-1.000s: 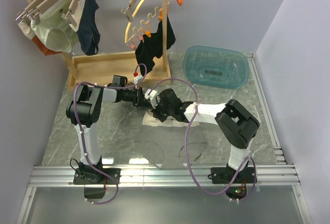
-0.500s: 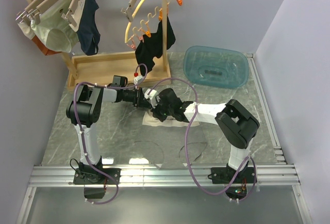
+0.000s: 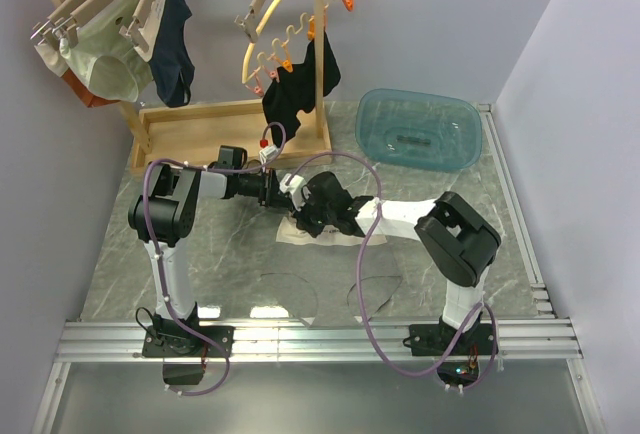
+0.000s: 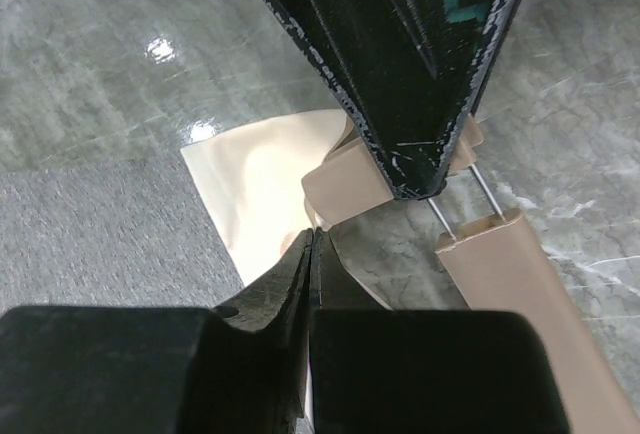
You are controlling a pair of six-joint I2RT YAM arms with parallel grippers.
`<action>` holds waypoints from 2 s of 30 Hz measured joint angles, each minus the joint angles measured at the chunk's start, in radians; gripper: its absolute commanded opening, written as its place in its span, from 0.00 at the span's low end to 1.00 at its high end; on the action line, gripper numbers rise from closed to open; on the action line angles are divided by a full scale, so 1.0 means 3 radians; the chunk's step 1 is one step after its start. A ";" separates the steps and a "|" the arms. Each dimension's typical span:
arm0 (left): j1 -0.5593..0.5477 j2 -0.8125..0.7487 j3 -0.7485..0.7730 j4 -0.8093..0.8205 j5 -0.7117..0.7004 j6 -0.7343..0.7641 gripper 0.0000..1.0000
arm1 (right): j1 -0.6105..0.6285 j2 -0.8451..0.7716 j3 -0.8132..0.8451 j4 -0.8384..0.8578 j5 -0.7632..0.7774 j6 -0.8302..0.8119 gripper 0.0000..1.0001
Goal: Clip the underwear to the hanger
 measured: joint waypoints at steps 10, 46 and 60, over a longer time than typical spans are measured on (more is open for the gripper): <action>0.0000 0.0000 0.0000 -0.0041 0.0001 0.0042 0.00 | -0.0053 0.0013 0.0023 -0.0020 -0.0043 0.0041 0.00; 0.0000 -0.0165 -0.0201 -0.0025 -0.0015 0.0490 0.00 | -0.0127 0.0013 0.0067 -0.0041 -0.0230 0.0086 0.00; -0.0014 -0.0181 -0.0125 -0.0242 -0.0019 0.0837 0.01 | -0.0128 0.0013 0.0067 -0.0037 -0.0284 0.0086 0.00</action>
